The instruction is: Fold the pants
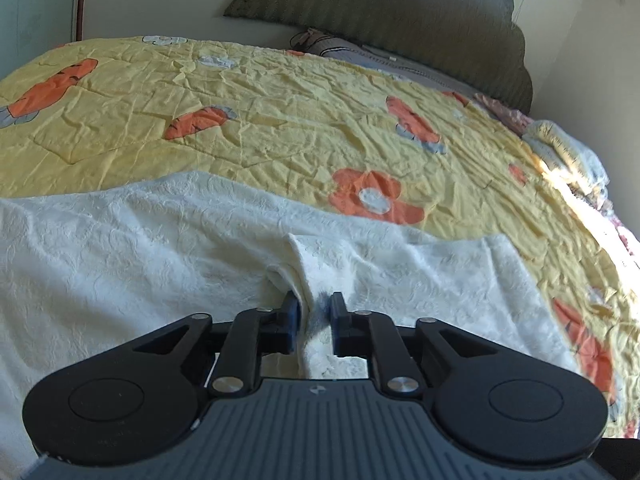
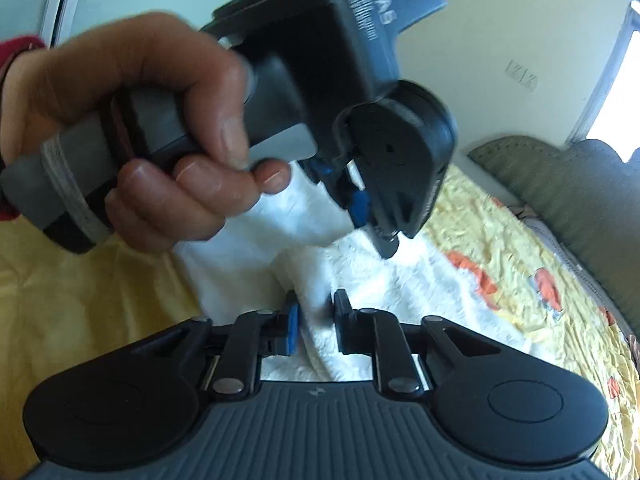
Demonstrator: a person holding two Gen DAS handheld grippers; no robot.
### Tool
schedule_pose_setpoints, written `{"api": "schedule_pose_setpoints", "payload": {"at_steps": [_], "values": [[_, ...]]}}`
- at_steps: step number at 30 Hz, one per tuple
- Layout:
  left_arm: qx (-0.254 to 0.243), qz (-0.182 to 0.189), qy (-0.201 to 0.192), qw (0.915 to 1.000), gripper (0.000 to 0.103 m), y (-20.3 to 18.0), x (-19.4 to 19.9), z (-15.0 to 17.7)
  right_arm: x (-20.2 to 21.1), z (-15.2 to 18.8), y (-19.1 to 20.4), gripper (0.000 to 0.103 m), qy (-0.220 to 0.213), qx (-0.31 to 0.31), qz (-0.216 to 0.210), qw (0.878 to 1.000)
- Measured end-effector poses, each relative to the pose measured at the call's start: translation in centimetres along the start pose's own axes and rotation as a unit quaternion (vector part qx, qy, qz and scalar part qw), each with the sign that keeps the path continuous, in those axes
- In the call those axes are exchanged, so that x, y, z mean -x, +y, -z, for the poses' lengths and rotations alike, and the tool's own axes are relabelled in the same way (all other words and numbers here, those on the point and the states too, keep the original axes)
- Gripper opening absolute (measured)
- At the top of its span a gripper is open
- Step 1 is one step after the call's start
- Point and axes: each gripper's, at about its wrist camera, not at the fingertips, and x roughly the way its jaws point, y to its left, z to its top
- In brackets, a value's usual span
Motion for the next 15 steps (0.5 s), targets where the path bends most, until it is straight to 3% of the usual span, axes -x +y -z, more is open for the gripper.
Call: {"api": "schedule_pose_setpoints", "payload": {"at_steps": [2, 3, 5, 7, 10, 15], "values": [[-0.022, -0.024, -0.018, 0.9993, 0.034, -0.3, 0.5, 0.5, 1.2, -0.3, 0.9, 0.021, -0.002, 0.032, 0.014, 0.999], [-0.038, -0.041, -0.027, 0.9981, 0.04, -0.5, 0.9, 0.6, 2.3, -0.5, 0.7, 0.021, -0.014, 0.03, -0.002, 0.999], [-0.063, -0.067, -0.043, 0.9948, 0.041, -1.0, 1.4, 0.6, 4.2, -0.8, -0.9, 0.022, -0.051, -0.031, -0.038, 0.997], [-0.075, -0.083, -0.054, 0.9923, 0.041, -1.2, 1.9, 0.5, 4.6, -0.6, -3.2, 0.022, -0.07, -0.102, -0.043, 0.991], [-0.077, -0.094, -0.05, 0.9913, 0.041, -1.1, 2.2, 0.6, 2.7, 0.3, -5.5, 0.022, -0.041, -0.162, 0.01, 0.986], [-0.085, -0.119, -0.049, 0.9881, 0.047, -1.0, 2.5, 1.0, 0.1, 2.5, -6.2, 0.022, 0.015, -0.201, -0.005, 0.979]]}}
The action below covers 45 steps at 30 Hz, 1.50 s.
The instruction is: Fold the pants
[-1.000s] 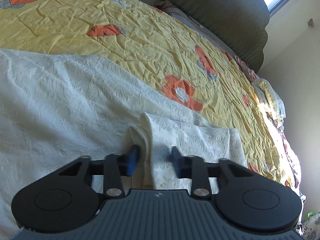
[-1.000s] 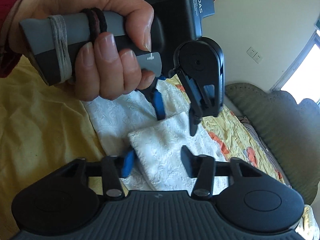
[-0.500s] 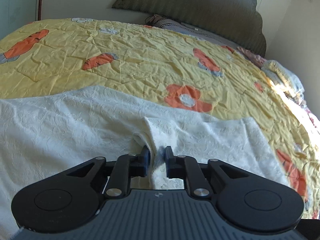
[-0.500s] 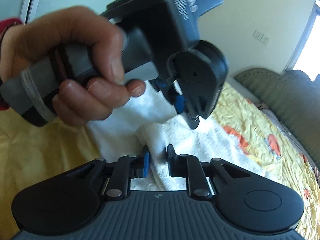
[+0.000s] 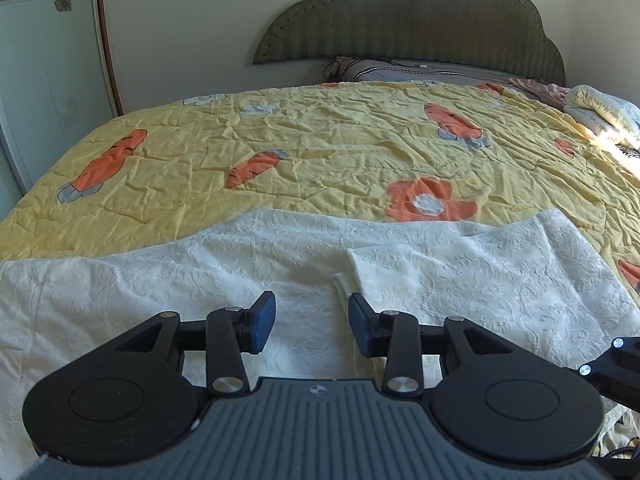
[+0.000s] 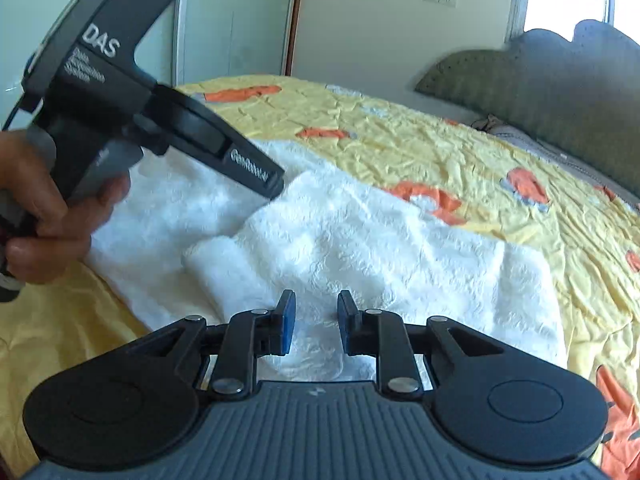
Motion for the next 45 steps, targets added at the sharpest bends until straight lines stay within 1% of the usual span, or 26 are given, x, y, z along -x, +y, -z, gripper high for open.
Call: {"api": "schedule_pose_setpoints", "payload": {"at_steps": [3, 5, 6, 7, 8, 10, 12, 14, 17, 20, 22, 25, 27, 29, 30, 32, 34, 35, 37, 38, 39, 41, 42, 43, 44, 45], "values": [[0.009, -0.002, 0.007, 0.9999, 0.052, 0.6, -0.1, 0.1, 0.3, -0.1, -0.2, 0.022, -0.009, -0.003, 0.002, 1.0], [0.016, -0.002, 0.009, 0.9998, 0.054, 0.9, -0.1, 0.1, 0.4, -0.4, -0.8, 0.025, -0.019, -0.018, -0.005, 1.0], [0.018, -0.004, 0.009, 0.9998, 0.056, 1.2, 0.0, 0.2, 0.3, -0.5, -0.7, 0.031, -0.014, -0.024, -0.008, 1.0], [0.019, -0.007, 0.008, 0.9998, 0.058, 1.4, 0.1, 0.2, 0.1, -0.4, -0.7, 0.033, -0.003, -0.022, -0.011, 1.0], [0.02, -0.009, 0.007, 0.9997, 0.062, 1.6, 0.1, 0.2, -0.2, -0.4, -0.4, 0.032, 0.008, -0.012, -0.011, 1.0], [0.022, -0.014, 0.005, 0.9997, 0.063, 2.0, 0.3, 0.3, -0.1, -0.5, -0.2, 0.033, 0.007, -0.009, -0.008, 1.0], [0.026, -0.019, 0.004, 0.9995, 0.063, 2.7, 0.7, 0.4, -0.2, -1.1, -0.4, 0.033, -0.008, -0.02, -0.011, 1.0], [0.035, -0.029, 0.002, 0.9989, 0.064, 3.6, 1.2, 0.5, -0.1, -2.1, -0.3, 0.033, -0.026, -0.026, -0.026, 0.999], [0.074, -0.064, -0.009, 0.9952, 0.064, 6.9, 3.3, 0.7, -0.2, -4.3, 1.6, 0.033, -0.048, 0.005, -0.057, 0.997], [0.13, -0.099, -0.023, 0.9862, 0.069, 11.8, 6.3, 1.3, -0.7, -6.1, 5.8, 0.033, -0.063, 0.071, -0.097, 0.991], [0.172, -0.128, -0.023, 0.9765, 0.069, 15.6, 8.7, 1.8, -1.2, -6.9, 8.8, 0.033, -0.068, 0.117, -0.125, 0.983], [0.238, -0.145, -0.019, 0.9601, 0.069, 20.5, 11.7, 3.0, -1.4, -7.8, 14.5, 0.033, -0.084, 0.203, -0.16, 0.962], [0.283, -0.139, -0.009, 0.9491, 0.07, 23.3, 13.1, 4.2, -1.6, -7.9, 18.6, 0.033, -0.099, 0.269, -0.172, 0.942], [0.322, -0.127, 0.004, 0.938, 0.07, 25.3, 13.8, 5.6, -2.2, -7.5, 21.8, 0.039, -0.106, 0.32, -0.176, 0.925], [0.34, -0.12, 0.011, 0.9328, 0.071, 26.2, 14.0, 6.4, -2.6, -7.3, 22.9, 0.043, -0.105, 0.336, -0.175, 0.919], [0.364, -0.108, 0.027, 0.9248, 0.071, 27.3, 13.8, 7.6, -3.6, -6.5, 24.9, 0.044, -0.104, 0.368, -0.17, 0.908], [0.388, -0.076, 0.041, 0.9176, 0.071, 28.1, 13.3, 8.8, -4.4, -5.8, 26.1, 0.044, -0.108, 0.392, -0.146, 0.902], [0.4, -0.058, 0.045, 0.9134, 0.071, 28.4, 13.0, 9.2, -4.6, -5.4, 26.5, 0.044, -0.122, 0.401, -0.124, 0.899], [0.43, -0.014, 0.051, 0.9011, 0.071, 28.9, 12.0, 10.0, -5.0, -5.1, 27.2, 0.044, -0.131, 0.42, -0.092, 0.894], [0.444, 0.002, 0.055, 0.8942, 0.071, 29.2, 11.6, 10.3, -5.1, -4.9, 27.6, 0.044, -0.137, 0.431, -0.081, 0.888], [0.46, 0.021, 0.059, 0.8855, 0.071, 29.4, 11.0, 10.7, -5.4, -4.7, 28.0, 0.043, -0.145, 0.441, -0.071, 0.883], [0.495, 0.057, 0.062, 0.8647, 0.071, 29.7, 10.0, 11.6, -5.7, -4.5, 28.7, 0.037, -0.162, 0.455, -0.067, 0.873], [0.509, 0.069, 0.056, 0.8559, 0.074, 29.8, 9.8, 12.0, -5.9, -4.4, 29.0, 0.028, -0.166, 0.463, -0.067, 0.868], [0.518, 0.076, 0.049, 0.8509, 0.076, 29.9, 9.8, 12.2, -5.9, -4.3, 29.0, 0.021, -0.172, 0.468, -0.067, 0.864], [0.521, 0.084, 0.044, 0.8484, 0.08, 29.9, 9.7, 12.3, -5.7, -4.5, 28.8, 0.018, -0.184, 0.463, -0.068, 0.864], [0.523, 0.088, 0.04, 0.8468, 0.083, 29.9, 9.5, 12.2, -5.4, -4.9, 28.4, 0.013, -0.187, 0.448, -0.077, 0.871]]}}
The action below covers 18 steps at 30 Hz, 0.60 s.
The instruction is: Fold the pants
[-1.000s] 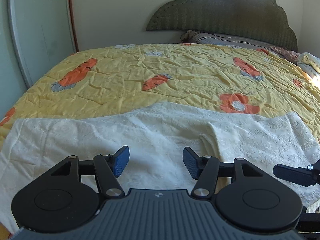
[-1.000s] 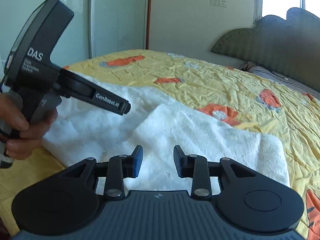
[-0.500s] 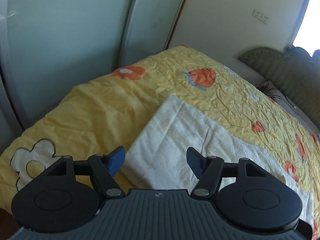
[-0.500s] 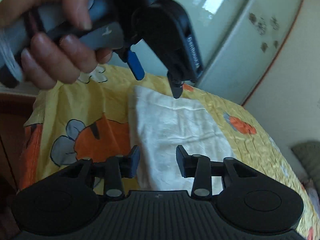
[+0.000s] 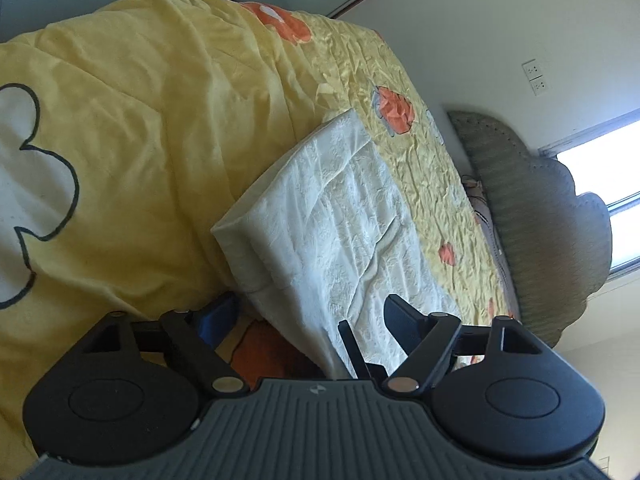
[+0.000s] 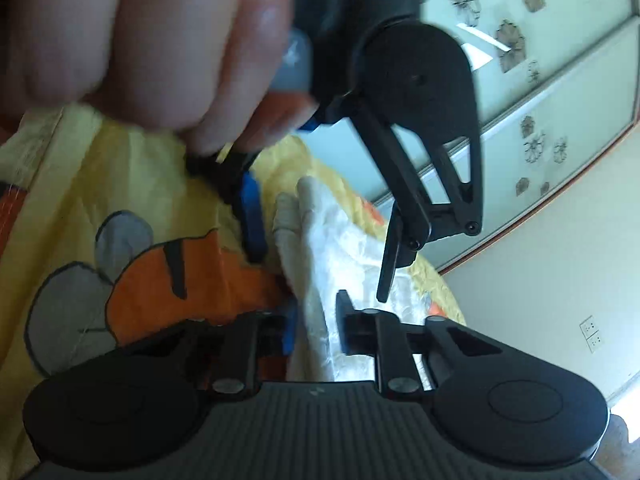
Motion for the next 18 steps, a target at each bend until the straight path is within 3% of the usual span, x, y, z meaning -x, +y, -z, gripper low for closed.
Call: {"api": "schedule_pose_setpoints", "payload": {"at_steps": [3, 4, 6, 7, 8, 10, 12, 14, 16, 18], "values": [[0.002, 0.014, -0.011, 0.9998, 0.084, -0.5, -1.0, -0.7, 1.1, 0.3, -4.7, 0.013, -0.016, -0.138, -0.059, 0.989], [-0.001, 0.02, -0.018, 0.9996, 0.084, -0.8, -1.4, -1.1, 1.4, 0.6, -6.4, 0.013, -0.021, -0.18, -0.093, 0.979], [-0.014, 0.026, -0.029, 0.9991, 0.084, -1.4, -2.0, -1.7, 2.0, 1.5, -10.0, 0.013, -0.027, -0.266, -0.174, 0.948], [-0.019, 0.019, -0.035, 0.999, 0.082, -1.7, -2.5, -2.2, 2.1, 2.0, -11.3, 0.015, -0.035, -0.3, -0.184, 0.935], [-0.026, 0.013, -0.041, 0.9987, 0.077, -1.9, -2.8, -2.4, 1.8, 2.9, -13.0, 0.017, -0.031, -0.346, -0.184, 0.92], [-0.038, 0.0, -0.052, 0.9979, 0.068, -2.1, -3.5, -2.8, 0.0, 4.5, -14.8, 0.021, 0.007, -0.395, -0.167, 0.903], [-0.045, -0.019, -0.057, 0.9972, 0.037, -2.1, -4.1, -3.0, -2.2, 6.1, -15.1, 0.021, 0.056, -0.417, -0.15, 0.895], [-0.068, -0.05, -0.061, 0.9945, 0.018, -2.4, -4.3, -3.0, -4.9, 7.6, -14.1, 0.021, 0.11, -0.416, -0.175, 0.885], [-0.085, -0.053, -0.078, 0.9919, 0.015, -3.0, -3.5, -2.5, -4.4, 8.1, -13.8, 0.022, 0.093, -0.426, -0.17, 0.884], [-0.119, -0.067, -0.102, 0.9854, 0.014, -4.8, -2.4, -1.5, -2.9, 8.2, -14.3, 0.023, 0.055, -0.458, -0.16, 0.873]]}}
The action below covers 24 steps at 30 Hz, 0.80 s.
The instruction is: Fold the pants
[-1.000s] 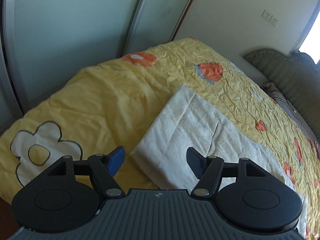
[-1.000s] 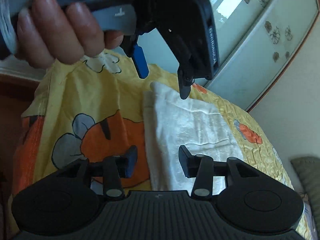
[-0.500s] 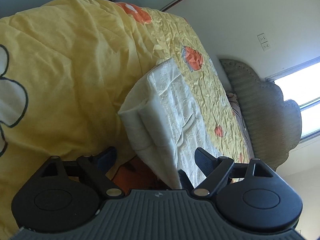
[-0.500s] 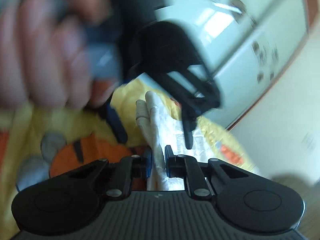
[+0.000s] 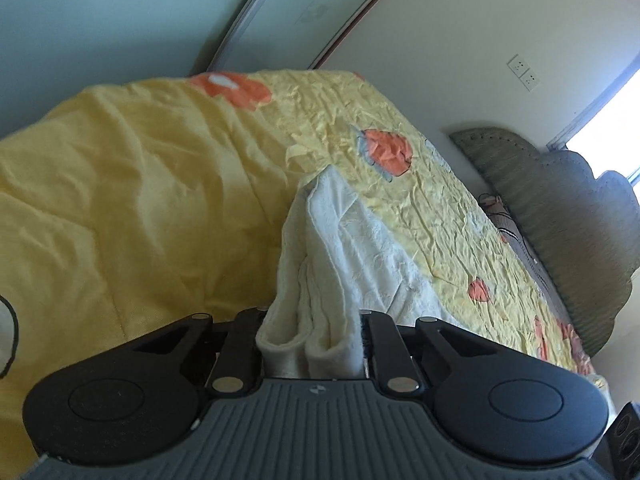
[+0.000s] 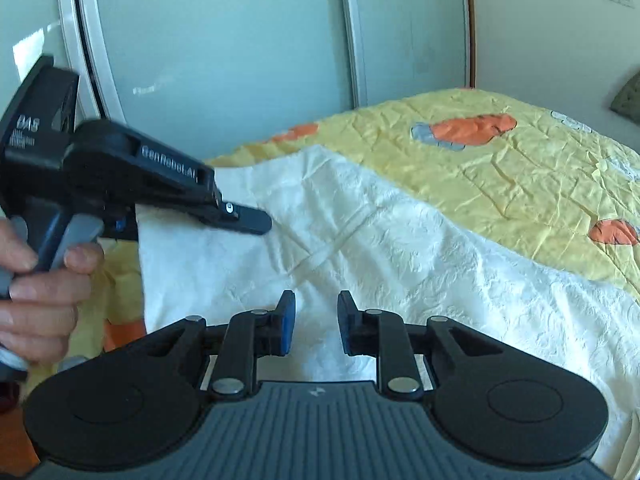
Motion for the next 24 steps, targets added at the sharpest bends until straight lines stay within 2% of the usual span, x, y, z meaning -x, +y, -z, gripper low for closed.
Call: {"api": "schedule_pose_setpoints", "payload": {"at_steps": [2, 4, 6, 8, 11, 17, 19, 24], "values": [[-0.039, -0.001, -0.028, 0.9988, 0.014, -2.5, 1.8, 0.5, 0.9, -0.8, -1.0, 0.025, -0.035, -0.024, 0.0, 0.999], [-0.075, 0.02, -0.058, 0.9952, 0.014, -5.6, 3.9, 1.3, 2.4, -1.3, -1.8, 0.027, -0.063, -0.042, 0.003, 0.997], [-0.105, 0.048, -0.077, 0.9903, 0.014, -8.6, 5.7, 2.3, 3.1, -2.1, -2.8, 0.027, -0.09, -0.068, -0.012, 0.994], [-0.125, 0.069, -0.088, 0.9858, 0.014, -11.3, 7.0, 3.6, 4.9, -2.0, -3.7, 0.028, -0.12, -0.097, -0.033, 0.987], [-0.16, 0.079, -0.107, 0.9782, 0.014, -15.3, 8.0, 5.6, 8.1, -1.2, -5.2, 0.029, -0.162, -0.139, -0.031, 0.976], [-0.217, 0.135, -0.092, 0.9626, 0.014, -23.1, 7.8, 11.2, 15.9, 2.7, -9.2, 0.029, -0.221, -0.204, 0.015, 0.954], [-0.231, 0.158, -0.074, 0.9571, 0.014, -25.5, 7.0, 13.3, 18.2, 4.4, -10.7, 0.029, -0.228, -0.233, 0.036, 0.945], [-0.277, 0.194, -0.015, 0.9408, 0.014, -30.4, 3.8, 18.7, 23.1, 9.2, -13.5, 0.029, -0.22, -0.275, 0.12, 0.928]]}}
